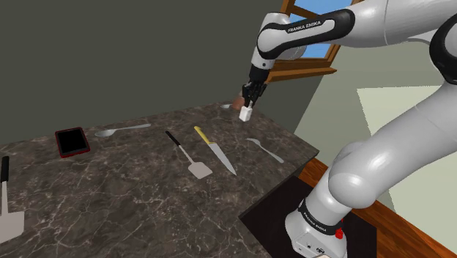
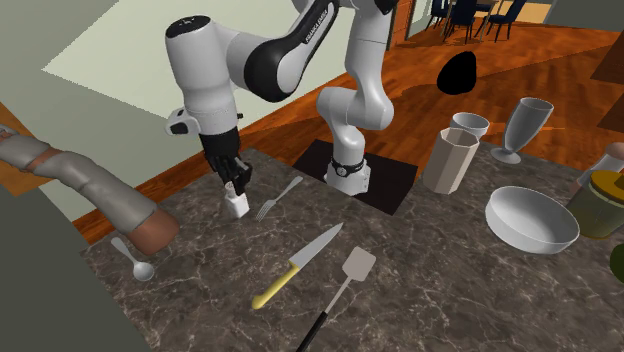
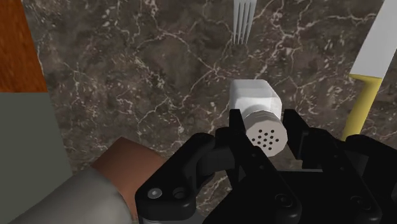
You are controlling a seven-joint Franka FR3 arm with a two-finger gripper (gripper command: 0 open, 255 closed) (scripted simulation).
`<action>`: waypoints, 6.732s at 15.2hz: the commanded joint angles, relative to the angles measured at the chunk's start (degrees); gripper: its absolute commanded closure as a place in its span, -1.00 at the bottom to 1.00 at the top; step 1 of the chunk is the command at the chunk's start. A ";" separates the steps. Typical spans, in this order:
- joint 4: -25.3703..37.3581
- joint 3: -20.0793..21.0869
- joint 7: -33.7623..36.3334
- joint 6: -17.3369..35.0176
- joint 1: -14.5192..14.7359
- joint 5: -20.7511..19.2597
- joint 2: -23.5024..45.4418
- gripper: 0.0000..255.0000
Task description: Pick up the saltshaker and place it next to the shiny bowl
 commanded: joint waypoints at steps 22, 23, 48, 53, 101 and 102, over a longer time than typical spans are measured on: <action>1.41 7.45 9.37 -13.16 2.83 1.31 -11.58 1.00; 0.44 8.47 10.65 -13.38 3.26 1.71 -12.74 1.00; -2.84 37.40 44.70 -16.31 16.77 18.97 -21.39 1.00; 1.27 43.95 52.02 -15.57 18.13 21.28 -17.87 1.00; -5.53 64.24 66.79 10.49 16.32 20.79 -0.33 -1.00; -5.53 64.24 66.79 10.49 16.32 20.79 -0.33 -1.00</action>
